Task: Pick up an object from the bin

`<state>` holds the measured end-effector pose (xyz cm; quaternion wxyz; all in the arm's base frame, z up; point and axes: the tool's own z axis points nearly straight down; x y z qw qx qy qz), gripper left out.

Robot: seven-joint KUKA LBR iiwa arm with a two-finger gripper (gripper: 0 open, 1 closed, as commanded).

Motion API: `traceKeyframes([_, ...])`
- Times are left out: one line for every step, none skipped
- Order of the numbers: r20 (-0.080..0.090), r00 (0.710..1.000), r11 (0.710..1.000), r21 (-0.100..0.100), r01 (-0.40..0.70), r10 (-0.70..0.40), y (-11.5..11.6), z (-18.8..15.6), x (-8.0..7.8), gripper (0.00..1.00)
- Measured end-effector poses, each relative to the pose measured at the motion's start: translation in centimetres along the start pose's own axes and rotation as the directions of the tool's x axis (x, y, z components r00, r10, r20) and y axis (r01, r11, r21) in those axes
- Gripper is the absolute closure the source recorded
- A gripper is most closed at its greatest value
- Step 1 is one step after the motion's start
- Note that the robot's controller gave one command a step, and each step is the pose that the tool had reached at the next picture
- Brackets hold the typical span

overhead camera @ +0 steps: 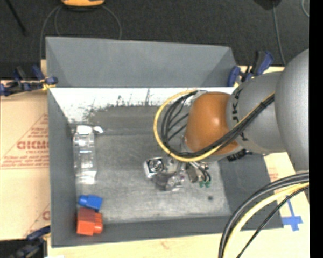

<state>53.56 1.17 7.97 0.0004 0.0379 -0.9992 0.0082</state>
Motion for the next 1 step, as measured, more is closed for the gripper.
traceKeyframes([0.014, 0.998, 0.998, -0.013, 0.054, -0.054, -0.32, -13.87, -0.11, 1.0])
